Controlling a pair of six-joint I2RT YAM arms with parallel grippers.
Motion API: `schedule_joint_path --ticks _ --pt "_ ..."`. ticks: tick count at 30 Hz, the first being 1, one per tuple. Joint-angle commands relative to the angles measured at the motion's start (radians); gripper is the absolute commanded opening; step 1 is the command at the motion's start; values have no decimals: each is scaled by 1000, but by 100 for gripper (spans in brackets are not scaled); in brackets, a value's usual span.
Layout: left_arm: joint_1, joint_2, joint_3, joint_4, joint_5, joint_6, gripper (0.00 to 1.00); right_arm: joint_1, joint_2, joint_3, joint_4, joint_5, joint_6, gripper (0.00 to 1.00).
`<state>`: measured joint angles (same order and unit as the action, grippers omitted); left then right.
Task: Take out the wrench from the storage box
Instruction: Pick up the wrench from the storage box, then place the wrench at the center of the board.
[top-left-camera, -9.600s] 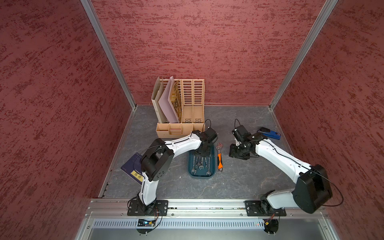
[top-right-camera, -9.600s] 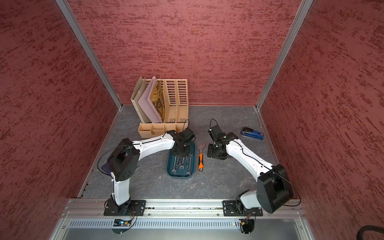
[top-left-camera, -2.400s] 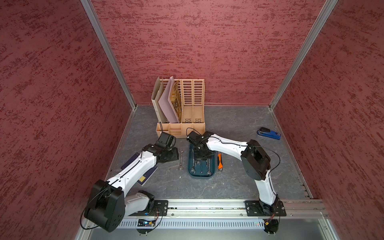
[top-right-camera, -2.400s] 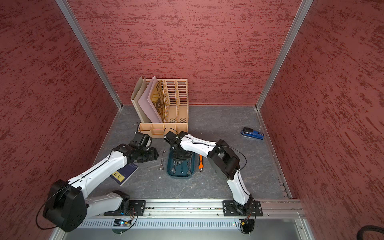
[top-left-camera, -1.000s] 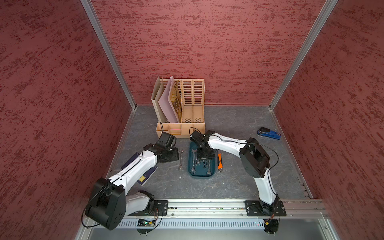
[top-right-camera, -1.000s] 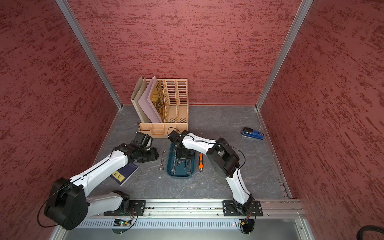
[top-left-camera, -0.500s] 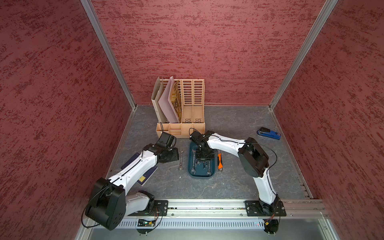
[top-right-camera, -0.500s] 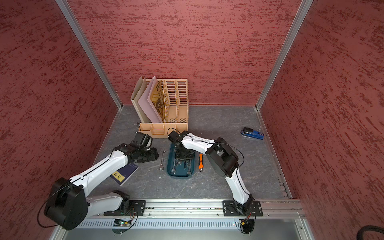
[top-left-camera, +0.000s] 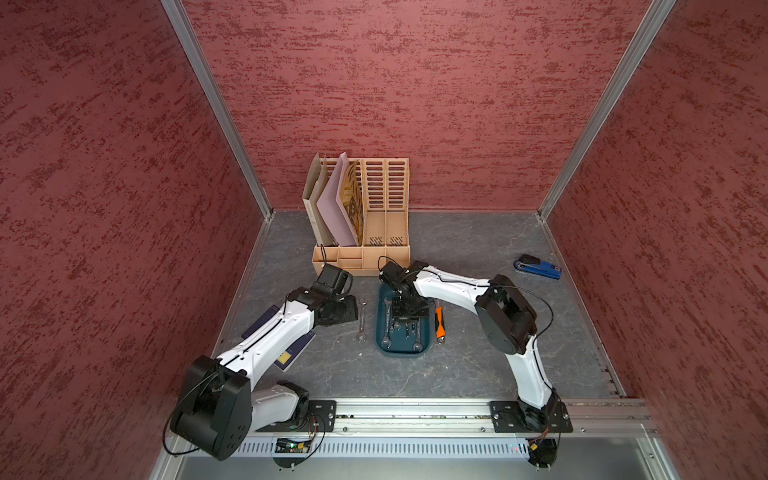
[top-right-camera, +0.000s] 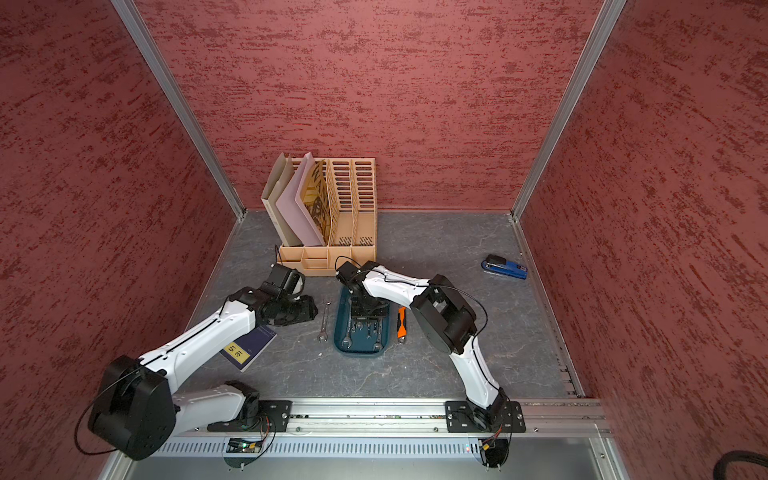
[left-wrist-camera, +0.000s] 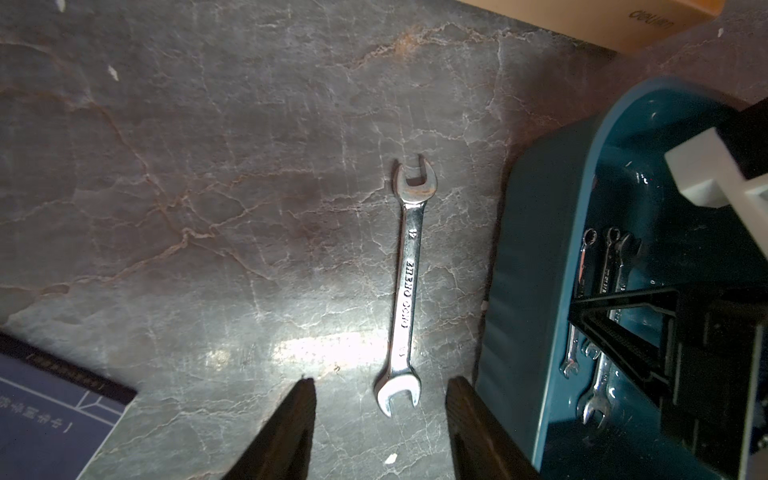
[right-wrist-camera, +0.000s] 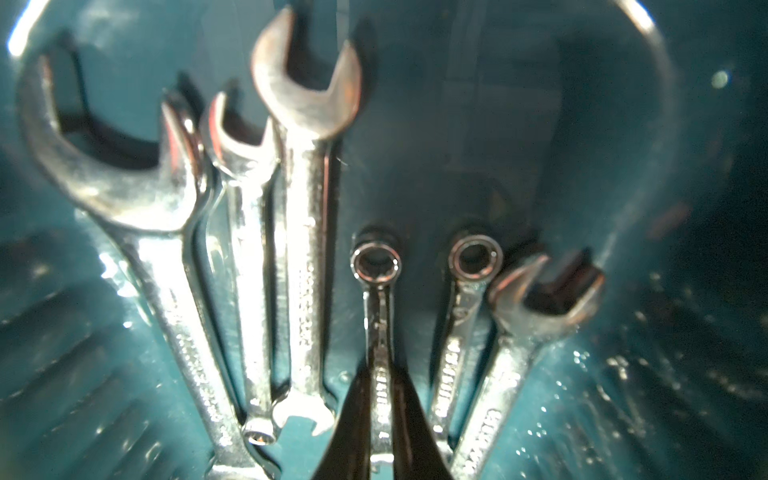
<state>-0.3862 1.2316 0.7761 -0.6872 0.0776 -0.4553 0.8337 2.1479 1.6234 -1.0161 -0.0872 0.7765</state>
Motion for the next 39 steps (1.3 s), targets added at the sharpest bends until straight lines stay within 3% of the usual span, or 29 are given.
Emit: schedule_joint_path --ticks 1,23,33,39 --pt "3 2 2 9 4 10 54 -7 55 -7 -30 33 -9 10" --pt "3 -4 20 -11 -2 12 54 -95 -302 63 -173 104 -78 9" --pt "-11 -1 56 -49 -16 1 54 -266 -462 -170 -90 67 -153 9" --pt "-54 4 98 -83 -50 -28 54 -362 -456 -348 23 -26 -212 10"
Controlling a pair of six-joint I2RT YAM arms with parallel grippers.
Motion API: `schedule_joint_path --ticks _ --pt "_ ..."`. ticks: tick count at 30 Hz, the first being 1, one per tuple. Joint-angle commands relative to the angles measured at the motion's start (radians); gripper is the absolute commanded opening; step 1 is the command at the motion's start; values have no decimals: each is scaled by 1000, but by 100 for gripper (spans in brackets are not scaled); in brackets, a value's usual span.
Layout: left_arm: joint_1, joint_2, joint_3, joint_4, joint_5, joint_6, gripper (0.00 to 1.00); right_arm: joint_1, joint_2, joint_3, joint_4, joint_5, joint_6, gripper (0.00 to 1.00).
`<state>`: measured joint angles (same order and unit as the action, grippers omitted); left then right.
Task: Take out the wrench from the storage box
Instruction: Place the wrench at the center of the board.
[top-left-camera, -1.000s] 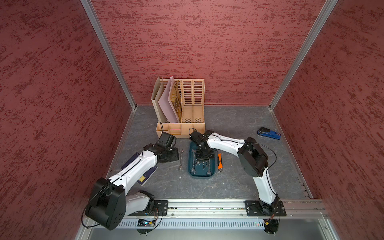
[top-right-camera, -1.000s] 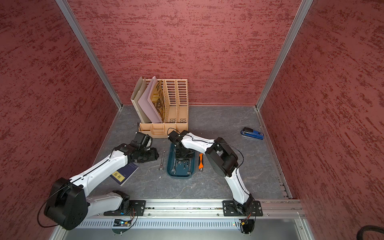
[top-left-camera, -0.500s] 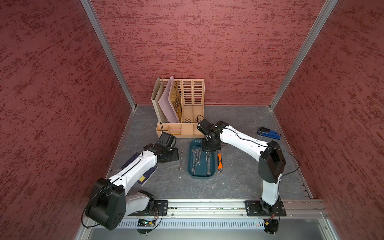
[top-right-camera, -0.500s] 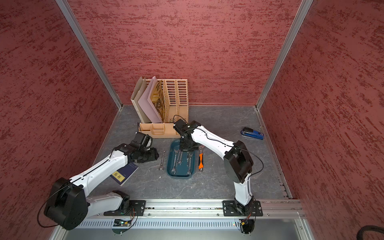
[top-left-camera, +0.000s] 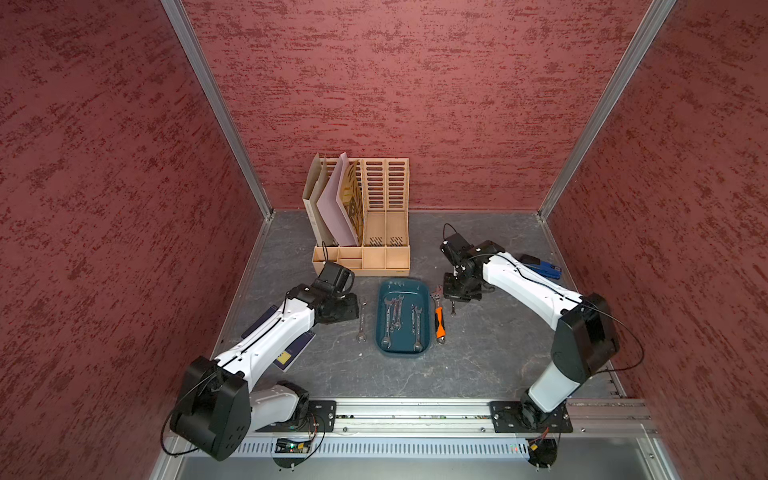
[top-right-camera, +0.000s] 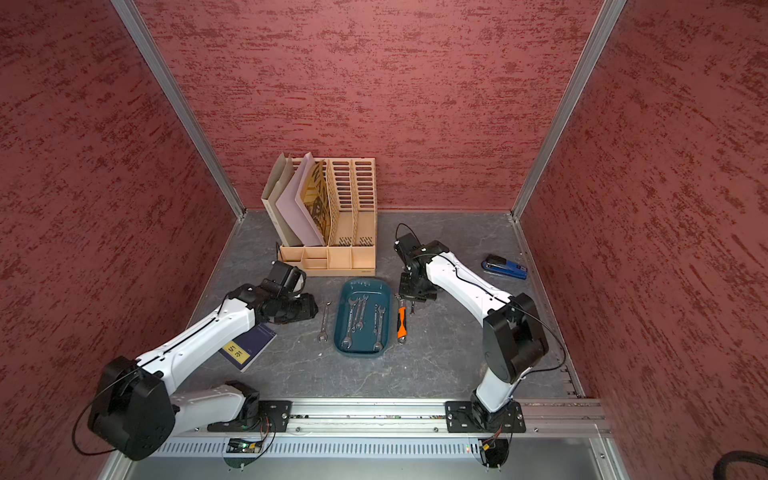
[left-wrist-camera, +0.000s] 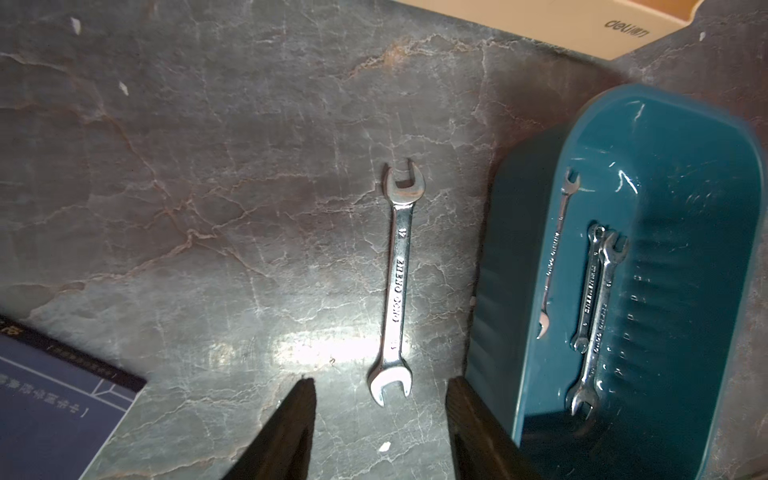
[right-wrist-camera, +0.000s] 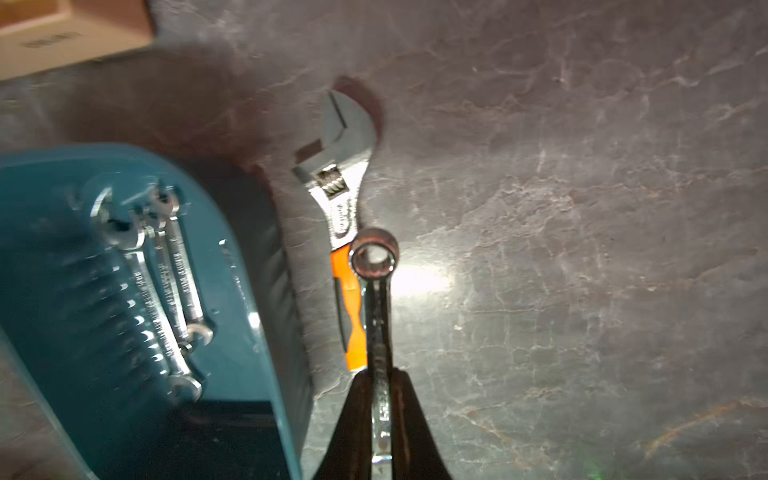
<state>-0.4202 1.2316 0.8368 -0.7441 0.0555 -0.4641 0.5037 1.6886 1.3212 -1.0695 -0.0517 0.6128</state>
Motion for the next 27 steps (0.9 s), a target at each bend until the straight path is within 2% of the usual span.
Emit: schedule_joint_path --ticks 1,6,16,23,27 --pt "-31 6 45 -32 -36 -26 54 -44 17 -61 85 -74 -56 10" --pt "-107 26 97 -75 -92 -68 54 -73 84 -106 121 -121 -87 10" --pt "-257 26 240 -143 -126 -164 54 -85 154 -45 37 -126 -115 14" --pt "-338 29 314 -162 -137 -210 56 -87 136 -38 13 -129 -117 32" --pt "-386 58 359 -192 -150 -226 58 -87 58 -60 10 -141 -111 34"
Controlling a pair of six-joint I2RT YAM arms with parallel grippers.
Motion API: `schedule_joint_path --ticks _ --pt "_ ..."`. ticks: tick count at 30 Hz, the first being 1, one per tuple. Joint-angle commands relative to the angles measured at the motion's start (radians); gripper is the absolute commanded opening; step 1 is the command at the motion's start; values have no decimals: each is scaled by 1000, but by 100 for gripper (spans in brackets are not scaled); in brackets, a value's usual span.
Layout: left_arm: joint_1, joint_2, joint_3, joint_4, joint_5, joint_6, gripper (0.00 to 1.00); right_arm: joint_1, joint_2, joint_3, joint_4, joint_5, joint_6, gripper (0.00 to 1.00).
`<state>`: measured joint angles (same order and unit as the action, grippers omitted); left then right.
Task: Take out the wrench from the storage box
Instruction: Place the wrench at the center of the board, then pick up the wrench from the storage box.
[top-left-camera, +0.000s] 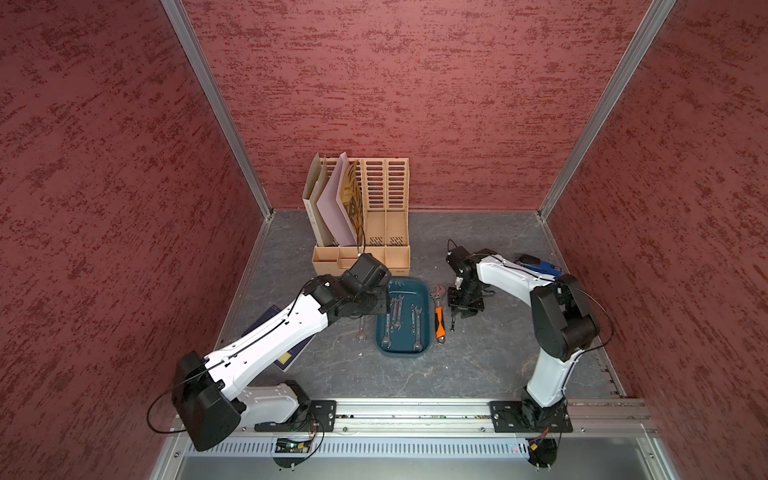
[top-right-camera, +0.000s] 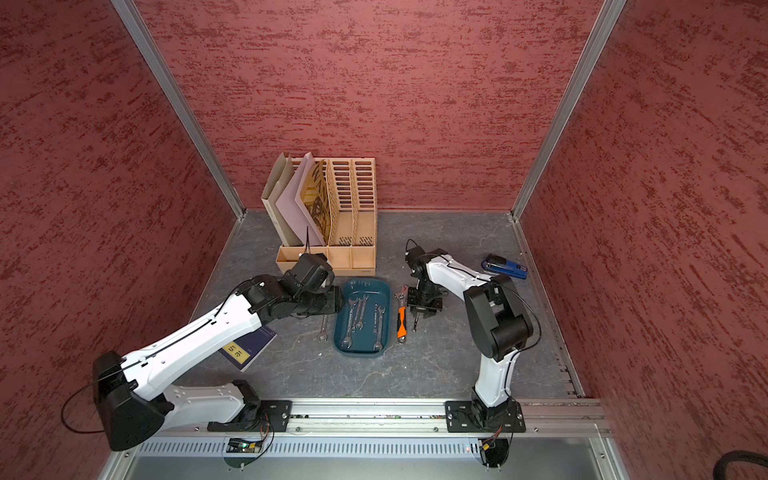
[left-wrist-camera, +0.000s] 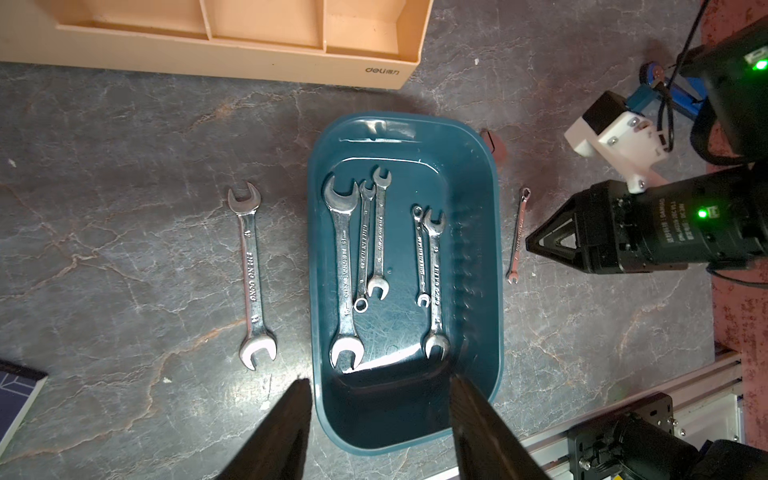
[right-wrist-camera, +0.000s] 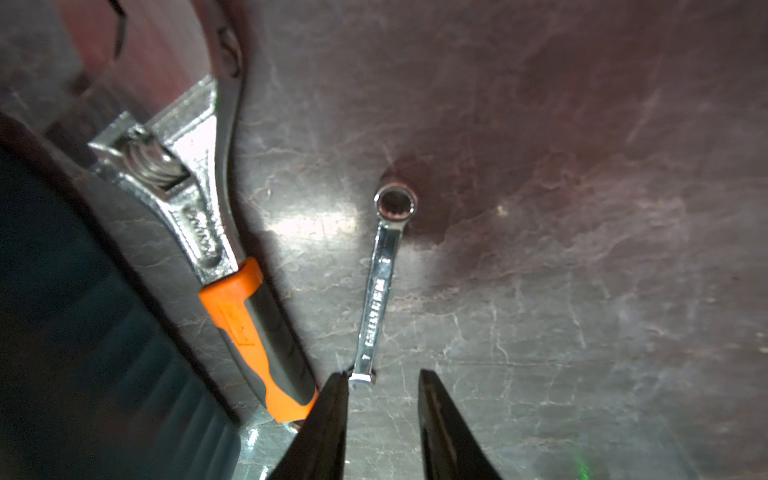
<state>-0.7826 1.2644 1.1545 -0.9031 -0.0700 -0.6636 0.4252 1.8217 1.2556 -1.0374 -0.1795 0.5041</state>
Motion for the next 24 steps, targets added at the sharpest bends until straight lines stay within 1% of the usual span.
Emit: schedule_joint_path --ticks 1,7,11,14,18,21,24 --pt "-39 37 56 -43 -32 -27 58 -9 -102 -2 -24 -16 -2 35" --pt "-79 140 131 -88 -25 -4 59 -8 -277 -58 -42 -29 16 37" --pt "-83 237 186 -107 -29 31 59 -8 -402 -105 -41 -41 37 37" --pt "-81 314 210 -92 -9 42 59 -8 -473 -138 -38 -46 54 38" --pt "-89 427 246 -66 32 31 58 -8 -536 -175 -35 -52 66 39" --pt "-104 509 276 -54 29 8 56 -8 -555 -192 -42 -42 68 39" --pt "-113 581 309 -55 23 -11 53 -8 -558 -207 -40 -43 70 39"
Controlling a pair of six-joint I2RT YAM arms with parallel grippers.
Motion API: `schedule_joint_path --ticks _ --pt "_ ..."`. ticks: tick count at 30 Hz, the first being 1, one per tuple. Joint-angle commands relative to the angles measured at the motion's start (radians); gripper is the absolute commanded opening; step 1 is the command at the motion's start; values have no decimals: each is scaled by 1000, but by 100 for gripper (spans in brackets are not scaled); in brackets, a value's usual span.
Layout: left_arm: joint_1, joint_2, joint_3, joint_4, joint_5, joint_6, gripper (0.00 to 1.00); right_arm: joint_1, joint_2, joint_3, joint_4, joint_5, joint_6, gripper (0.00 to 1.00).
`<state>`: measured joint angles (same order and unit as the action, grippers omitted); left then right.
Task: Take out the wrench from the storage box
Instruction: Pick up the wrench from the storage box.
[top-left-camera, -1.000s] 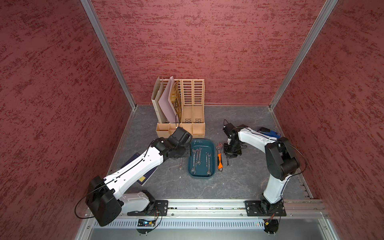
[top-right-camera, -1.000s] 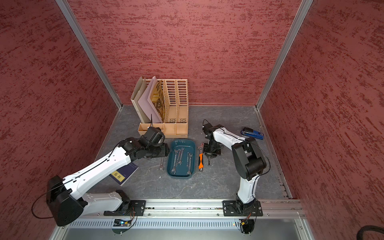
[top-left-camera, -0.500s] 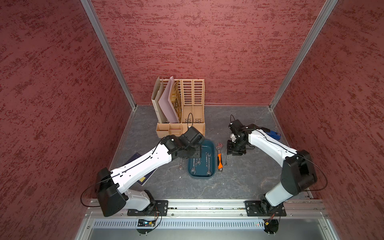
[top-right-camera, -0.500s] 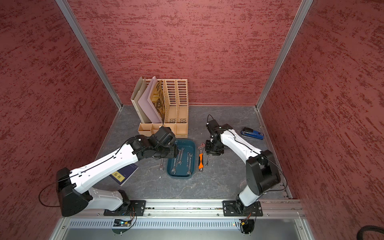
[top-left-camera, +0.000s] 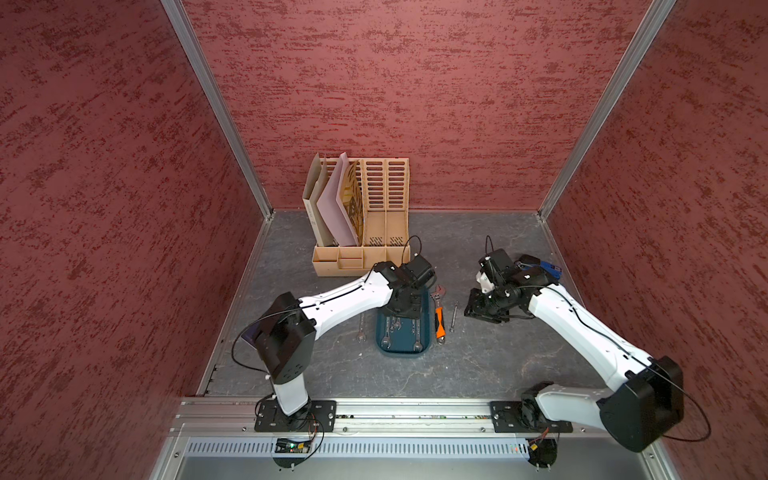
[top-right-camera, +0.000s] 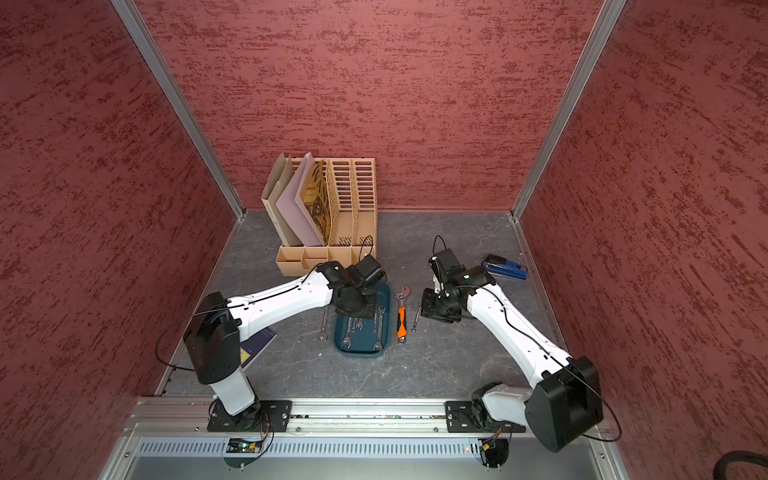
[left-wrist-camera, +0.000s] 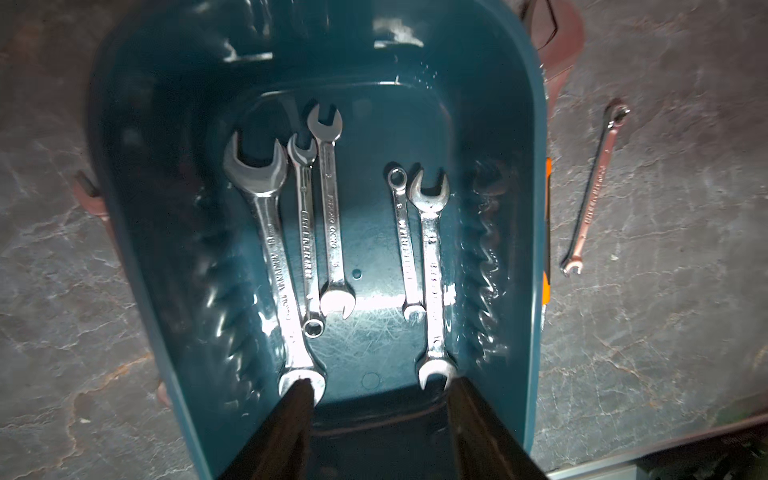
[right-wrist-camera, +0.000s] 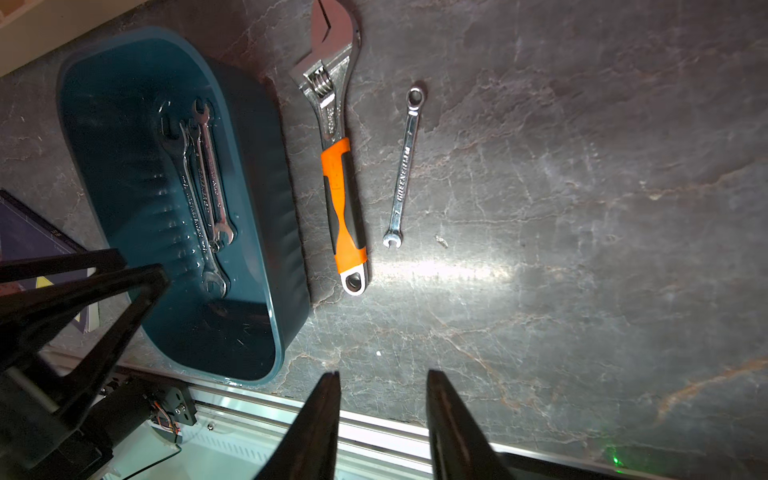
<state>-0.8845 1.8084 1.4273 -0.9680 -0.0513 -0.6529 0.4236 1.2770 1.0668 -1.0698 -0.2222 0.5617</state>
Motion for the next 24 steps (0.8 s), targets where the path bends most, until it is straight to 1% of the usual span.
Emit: schedule_joint_path --ticks 1,4,7,11,19,24 --pt "-13 56 42 16 4 -23 52 -6 -13 -23 -5 0 13 39" --pt "-12 96 52 27 -13 -24 48 -7 -10 -36 2 -2 11 39" --pt "3 124 60 23 -46 -13 39 -7 -3 -48 11 -5 9 40" --pt "40 152 53 43 -37 20 34 -7 1 -58 21 -5 7 40" --pt "93 202 51 82 4 70 32 -7 36 -54 26 0 -11 40" --pt "111 246 67 77 10 88 31 -6 64 -36 8 30 -31 41"
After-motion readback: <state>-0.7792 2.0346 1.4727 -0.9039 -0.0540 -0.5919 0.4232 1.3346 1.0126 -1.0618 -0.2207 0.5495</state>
